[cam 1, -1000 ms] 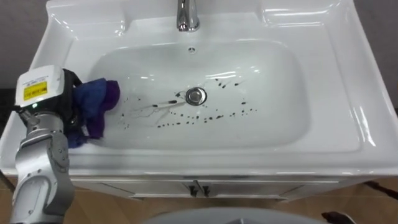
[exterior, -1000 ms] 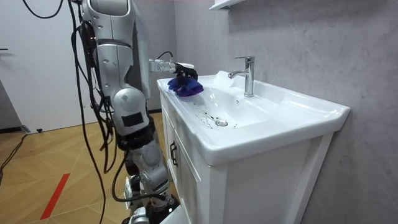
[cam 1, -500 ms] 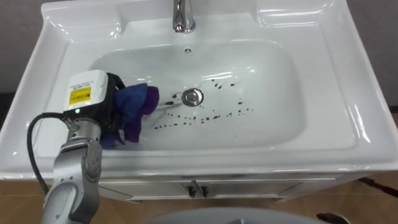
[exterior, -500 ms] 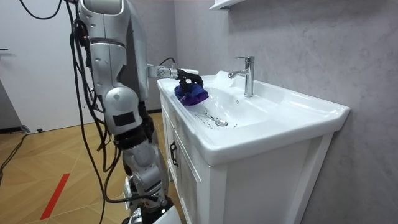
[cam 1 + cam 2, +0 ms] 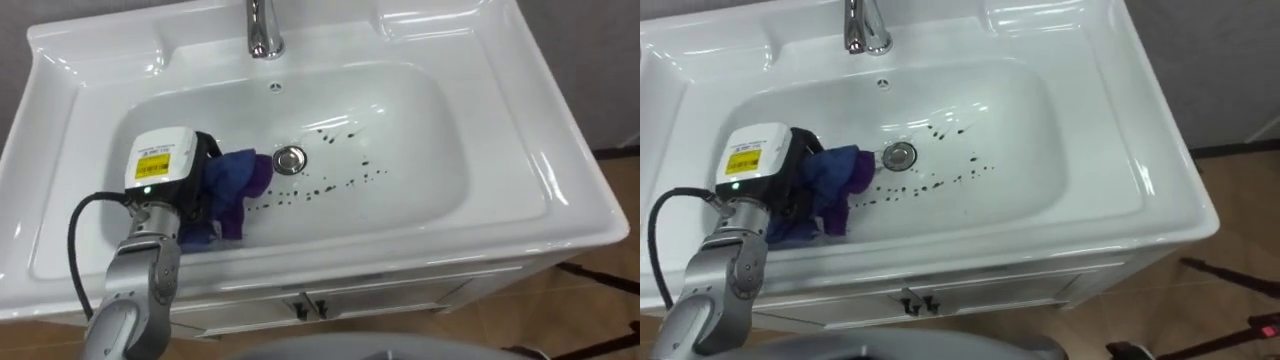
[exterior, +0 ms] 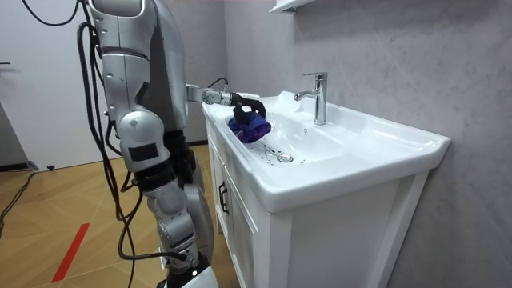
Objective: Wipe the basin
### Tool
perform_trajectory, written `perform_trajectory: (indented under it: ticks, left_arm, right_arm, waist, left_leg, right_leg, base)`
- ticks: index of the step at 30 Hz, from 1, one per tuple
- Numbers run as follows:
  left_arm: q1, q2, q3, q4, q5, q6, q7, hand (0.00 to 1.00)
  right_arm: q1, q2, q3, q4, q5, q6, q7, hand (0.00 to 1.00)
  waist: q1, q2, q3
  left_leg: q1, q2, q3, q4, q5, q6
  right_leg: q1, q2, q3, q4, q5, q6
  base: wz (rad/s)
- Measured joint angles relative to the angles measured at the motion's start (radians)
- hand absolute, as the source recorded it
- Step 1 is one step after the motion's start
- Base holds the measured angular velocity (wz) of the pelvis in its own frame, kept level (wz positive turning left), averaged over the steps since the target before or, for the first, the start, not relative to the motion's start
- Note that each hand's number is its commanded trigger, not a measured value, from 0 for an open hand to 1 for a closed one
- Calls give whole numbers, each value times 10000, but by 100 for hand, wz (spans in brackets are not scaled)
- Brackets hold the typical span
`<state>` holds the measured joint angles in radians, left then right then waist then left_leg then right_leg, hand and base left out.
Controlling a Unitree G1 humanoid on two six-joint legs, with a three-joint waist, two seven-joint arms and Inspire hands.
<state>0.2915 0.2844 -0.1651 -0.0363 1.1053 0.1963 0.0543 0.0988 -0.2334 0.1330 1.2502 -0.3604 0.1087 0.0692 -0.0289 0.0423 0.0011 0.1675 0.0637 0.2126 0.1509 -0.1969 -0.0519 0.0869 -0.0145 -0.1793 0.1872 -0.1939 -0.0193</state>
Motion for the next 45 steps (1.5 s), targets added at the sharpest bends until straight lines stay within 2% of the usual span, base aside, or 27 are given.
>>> perform_trajectory:
  ticks: [5,12,17,25,29,31,33,39,43,45]
  left_arm:
    - [-1,22,-1,144,504,187,-14,100]
    - [-504,40,0,1627,1170,249,98,100]
    - [-615,38,-1,2065,1472,393,110,100]
    - [-742,44,2,2616,2205,586,82,100]
    - [-841,42,-64,3099,2696,707,255,100]
    - [-875,51,-141,3396,2962,865,411,100]
    - [-1073,60,-455,4002,3428,1112,577,100]
    - [-1504,61,-930,4997,3712,1525,914,100]
    - [-1538,61,-920,5396,3847,1670,919,100]
    - [-1538,60,-905,5479,3877,1749,926,100]
  right_arm:
    - [-14,13,-4,-23,-7,54,-4,0]
    - [114,23,-6,-107,-253,270,-47,0]
    - [142,58,-37,-109,-296,460,-33,0]
    - [198,98,-422,-106,-373,456,-31,0]
    - [179,87,-820,-123,-434,459,-26,0]
    - [183,73,-832,-144,-430,468,-26,0]
    - [204,69,-832,-101,-431,609,-31,0]
    - [203,42,-981,-106,-469,909,-9,0]
    - [212,35,-1210,-108,-470,907,3,0]
    - [320,29,-1264,-112,-454,1054,3,0]
  waist:
    - [-180,-46,23]
    - [-296,-122,23]
    - [-441,-123,23]
    - [-518,-87,0]
    - [-706,-47,-11]
    - [-747,-46,-13]
    - [-769,-29,-16]
    - [-815,8,-39]
    - [-811,-2,-54]
    - [-798,-29,-70]
  left_leg:
    - [13,0,24,-9,0,0]
    - [37,-2,165,-10,0,0]
    - [192,11,308,-13,0,0]
    - [326,151,323,-61,-2,-1]
    - [350,209,473,-57,-1,-2]
    - [408,245,644,-52,-1,-2]
    - [409,276,646,-48,0,-4]
    - [529,311,626,-45,8,-14]
    - [728,338,640,-38,9,-15]
    - [806,350,640,-42,9,-15]
  right_leg:
    - [9,8,114,6,1,-1]
    - [-58,44,373,12,8,-11]
    - [-51,81,537,13,13,-18]
    - [13,198,695,14,84,-133]
    - [-24,275,827,0,107,-187]
    - [-33,332,947,-12,127,-221]
    - [-46,361,963,2,153,-260]
    - [-38,486,1004,20,174,-305]
    - [76,554,1252,13,194,-347]
    - [110,591,1308,16,205,-364]
  base:
    - [-6]
    - [-9]
    - [-12]
    - [-10]
    - [-3]
    - [-17]
    - [-8]
    - [-3]
    - [-20]
    - [-10]
